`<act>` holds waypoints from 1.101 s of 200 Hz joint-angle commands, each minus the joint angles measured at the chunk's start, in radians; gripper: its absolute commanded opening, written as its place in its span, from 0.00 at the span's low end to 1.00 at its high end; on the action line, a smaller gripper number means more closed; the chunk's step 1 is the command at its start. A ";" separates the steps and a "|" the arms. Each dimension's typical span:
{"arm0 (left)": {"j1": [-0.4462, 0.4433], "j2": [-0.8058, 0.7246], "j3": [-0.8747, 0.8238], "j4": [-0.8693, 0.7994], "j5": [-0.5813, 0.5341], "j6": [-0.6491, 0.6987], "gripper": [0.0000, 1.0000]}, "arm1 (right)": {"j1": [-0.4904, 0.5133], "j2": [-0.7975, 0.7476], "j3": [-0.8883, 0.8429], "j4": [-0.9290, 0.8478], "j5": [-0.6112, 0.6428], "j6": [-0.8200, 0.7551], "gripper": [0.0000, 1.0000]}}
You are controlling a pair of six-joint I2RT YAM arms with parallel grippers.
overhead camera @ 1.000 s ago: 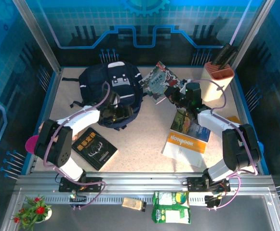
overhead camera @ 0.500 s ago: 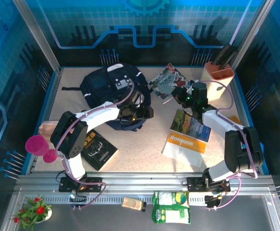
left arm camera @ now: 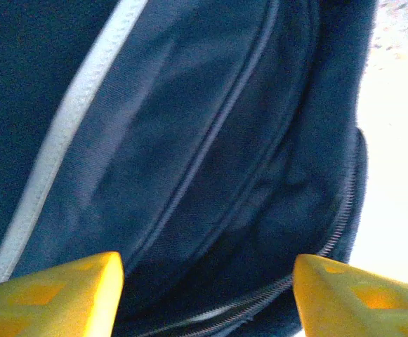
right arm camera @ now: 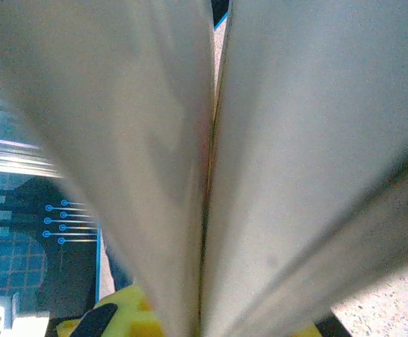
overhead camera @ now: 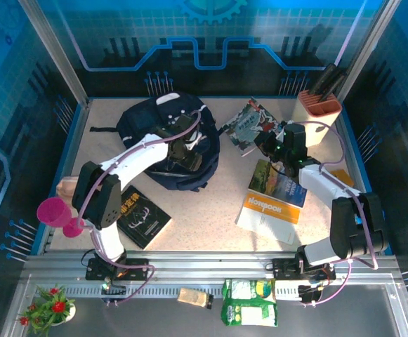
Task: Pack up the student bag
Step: Rotate the student bag at the top-center of the table, then open the student bag at the top-center of the table.
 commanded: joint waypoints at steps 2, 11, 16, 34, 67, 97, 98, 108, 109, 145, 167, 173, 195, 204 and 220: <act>-0.002 0.075 0.073 -0.062 -0.102 0.102 0.63 | -0.008 -0.028 -0.002 0.012 0.003 -0.014 0.05; -0.004 0.102 0.094 -0.067 -0.122 0.111 0.63 | -0.008 -0.032 -0.003 0.009 0.004 -0.014 0.05; -0.003 0.118 0.104 -0.070 -0.134 0.115 0.62 | -0.008 -0.033 -0.002 0.007 0.003 -0.016 0.05; -0.007 0.171 0.148 -0.091 -0.197 0.124 0.61 | -0.008 -0.040 -0.002 -0.003 0.008 -0.020 0.05; -0.015 0.225 0.183 -0.092 -0.238 0.136 0.63 | -0.008 -0.038 -0.006 -0.007 0.012 -0.017 0.05; -0.022 0.267 0.204 -0.098 -0.295 0.143 0.62 | -0.007 -0.029 -0.003 -0.001 0.006 -0.011 0.05; -0.022 0.268 0.203 -0.099 -0.297 0.143 0.62 | -0.008 -0.029 -0.003 -0.002 0.006 -0.011 0.05; -0.025 0.280 0.208 -0.101 -0.309 0.146 0.62 | -0.007 -0.027 -0.004 0.000 0.004 -0.010 0.05; -0.025 0.281 0.207 -0.101 -0.309 0.146 0.62 | -0.007 -0.027 -0.004 0.001 0.004 -0.010 0.05; -0.036 0.318 0.219 -0.110 -0.333 0.154 0.57 | -0.006 -0.025 -0.004 0.004 0.007 -0.008 0.05; -0.046 0.321 0.216 -0.094 -0.363 0.145 0.49 | -0.006 -0.026 -0.008 0.003 0.008 -0.008 0.05; -0.047 0.317 0.215 -0.088 -0.369 0.140 0.45 | -0.005 -0.026 -0.007 0.003 0.007 -0.007 0.05; -0.048 0.265 0.194 -0.045 -0.362 0.133 0.33 | -0.005 -0.034 -0.007 -0.005 0.015 -0.013 0.05; -0.048 0.230 0.179 -0.018 -0.356 0.131 0.28 | -0.007 -0.040 -0.007 -0.011 0.019 -0.017 0.05; -0.047 0.159 0.144 0.037 -0.347 0.134 0.20 | -0.011 -0.052 -0.004 -0.022 0.030 -0.025 0.06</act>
